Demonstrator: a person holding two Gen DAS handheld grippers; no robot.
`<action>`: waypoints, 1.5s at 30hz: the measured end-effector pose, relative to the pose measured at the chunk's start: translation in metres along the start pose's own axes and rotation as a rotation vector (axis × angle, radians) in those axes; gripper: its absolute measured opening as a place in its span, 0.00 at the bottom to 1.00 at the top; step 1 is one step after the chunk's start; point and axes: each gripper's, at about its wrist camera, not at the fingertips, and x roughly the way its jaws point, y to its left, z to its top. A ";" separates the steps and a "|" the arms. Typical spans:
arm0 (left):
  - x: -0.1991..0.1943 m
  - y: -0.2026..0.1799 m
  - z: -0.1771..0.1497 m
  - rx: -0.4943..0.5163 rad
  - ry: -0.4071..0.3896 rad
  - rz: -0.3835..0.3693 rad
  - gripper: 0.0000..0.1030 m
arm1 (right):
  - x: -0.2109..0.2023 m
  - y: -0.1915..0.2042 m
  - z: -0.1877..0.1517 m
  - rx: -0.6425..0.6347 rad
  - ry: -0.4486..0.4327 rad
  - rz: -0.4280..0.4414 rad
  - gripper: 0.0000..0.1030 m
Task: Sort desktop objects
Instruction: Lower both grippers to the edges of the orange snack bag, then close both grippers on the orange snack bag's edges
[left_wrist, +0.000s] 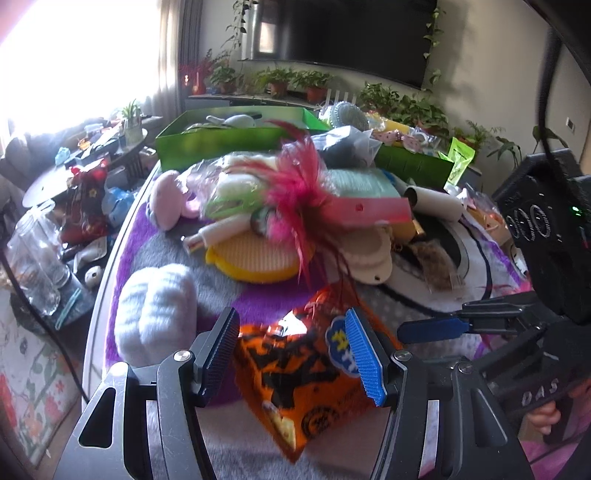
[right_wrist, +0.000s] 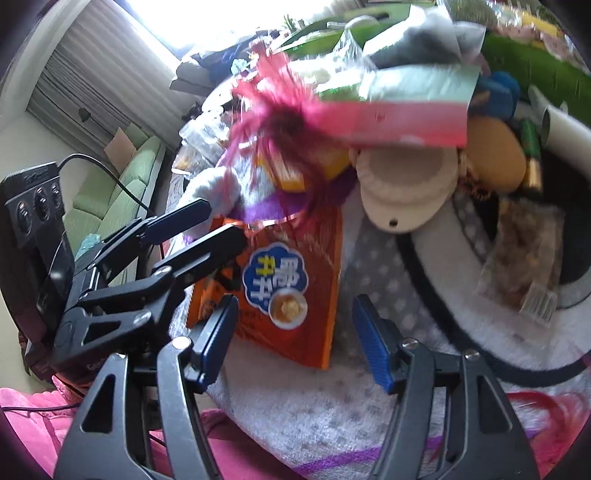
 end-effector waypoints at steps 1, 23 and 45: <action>-0.003 0.002 -0.002 -0.012 -0.002 -0.002 0.59 | 0.002 -0.001 -0.001 0.002 0.007 0.002 0.62; 0.008 0.024 -0.029 -0.168 0.095 -0.072 0.70 | 0.013 0.000 0.001 -0.010 0.041 0.037 0.64; 0.011 0.013 -0.030 -0.114 0.085 -0.096 0.59 | 0.011 -0.006 -0.006 0.004 0.041 0.094 0.53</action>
